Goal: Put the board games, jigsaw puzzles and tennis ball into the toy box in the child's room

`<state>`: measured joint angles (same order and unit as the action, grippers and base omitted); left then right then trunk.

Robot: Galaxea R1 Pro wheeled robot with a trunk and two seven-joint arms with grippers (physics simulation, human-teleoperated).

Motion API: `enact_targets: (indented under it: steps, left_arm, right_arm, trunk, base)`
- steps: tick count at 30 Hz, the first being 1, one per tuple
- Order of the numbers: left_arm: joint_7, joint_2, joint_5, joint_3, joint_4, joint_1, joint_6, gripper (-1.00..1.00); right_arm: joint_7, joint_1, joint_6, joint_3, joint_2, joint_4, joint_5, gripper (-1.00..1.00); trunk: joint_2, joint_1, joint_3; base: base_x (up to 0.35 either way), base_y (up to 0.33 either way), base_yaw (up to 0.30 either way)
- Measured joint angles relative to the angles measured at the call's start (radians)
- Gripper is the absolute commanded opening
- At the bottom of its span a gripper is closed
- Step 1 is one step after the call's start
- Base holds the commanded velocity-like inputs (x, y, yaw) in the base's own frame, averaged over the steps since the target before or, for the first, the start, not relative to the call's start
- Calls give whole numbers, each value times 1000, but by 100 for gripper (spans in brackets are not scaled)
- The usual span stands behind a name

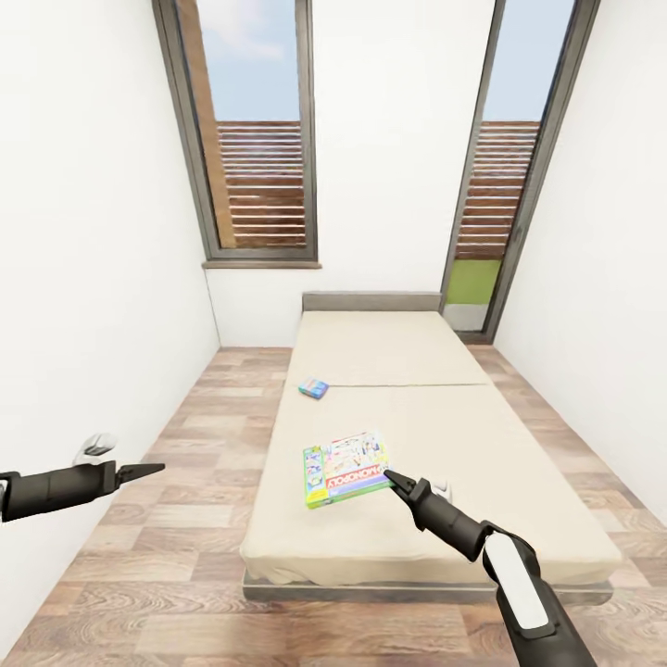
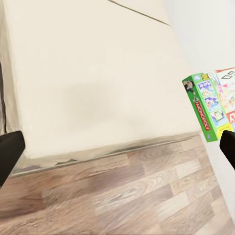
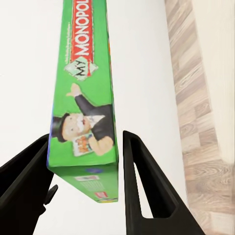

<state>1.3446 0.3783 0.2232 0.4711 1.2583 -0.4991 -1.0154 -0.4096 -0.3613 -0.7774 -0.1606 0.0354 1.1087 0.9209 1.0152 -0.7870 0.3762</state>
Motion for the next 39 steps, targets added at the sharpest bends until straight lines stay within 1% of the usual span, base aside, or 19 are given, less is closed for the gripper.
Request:
enact_targets:
  steps: [4, 11, 19, 22, 25, 27, 28, 32, 35, 39]
  left_arm:
    - [-1, -3, 0, 0, 0, 0, 1, 100]
    - [-3, -3, 2, 0, 0, 0, 1, 100]
    - [-6, -4, 3, 0, 1, 0, 0, 100]
    - [-22, -4, 3, 0, 1, 0, -1, 100]
    - [-59, -4, 2, -1, 1, 0, -2, 100]
    - [-102, -4, 2, -4, 1, 0, -5, 100]
    - [-149, -9, 1, -15, 1, -1, -9, 100]
    - [-227, -34, 2, -42, 1, -1, -14, 100]
    - [-271, -47, 2, -51, 1, -1, -16, 100]
    - [-340, -82, 2, -56, 10, -1, -17, 100]
  right_arm:
    - [1, -1, 1, 0, 0, 0, -2, -100]
    - [1, -1, 1, 0, 0, -1, -3, -100]
    - [1, -1, 0, 0, -1, -2, 0, -100]
    - [1, -1, 0, 0, -4, -2, 0, -100]
    - [1, -1, 0, 0, -7, -2, -1, -100]
    - [1, -1, 0, 1, -10, -2, -2, -100]
    - [1, -1, 0, 1, -12, -3, -2, -100]
    - [1, -1, 1, 0, -14, -3, -2, -100]
    - [1, 0, 1, 0, -14, -3, -3, -100]
    - [1, -1, 1, 0, -15, -3, -4, -100]
  trunk:
    - [0, 0, -1]
    - [0, 0, -5]
    - [0, 0, -10]
    - [0, 0, -12]
    - [0, 0, -14]
    - [0, 0, -15]
    - [0, 0, -15]
    - [0, 0, -18]
    - [0, 0, -20]
    - [0, 0, -22]
  base:
    - [173, -302, 114]
    - [148, -282, 235]
    - [32, -71, 264]
    - [5, -11, 267]
    - [2, -4, 268]
    - [1, -2, 268]
    - [0, -1, 268]
    - [0, 0, 268]
    - [0, 0, 268]
    - [0, 0, 268]
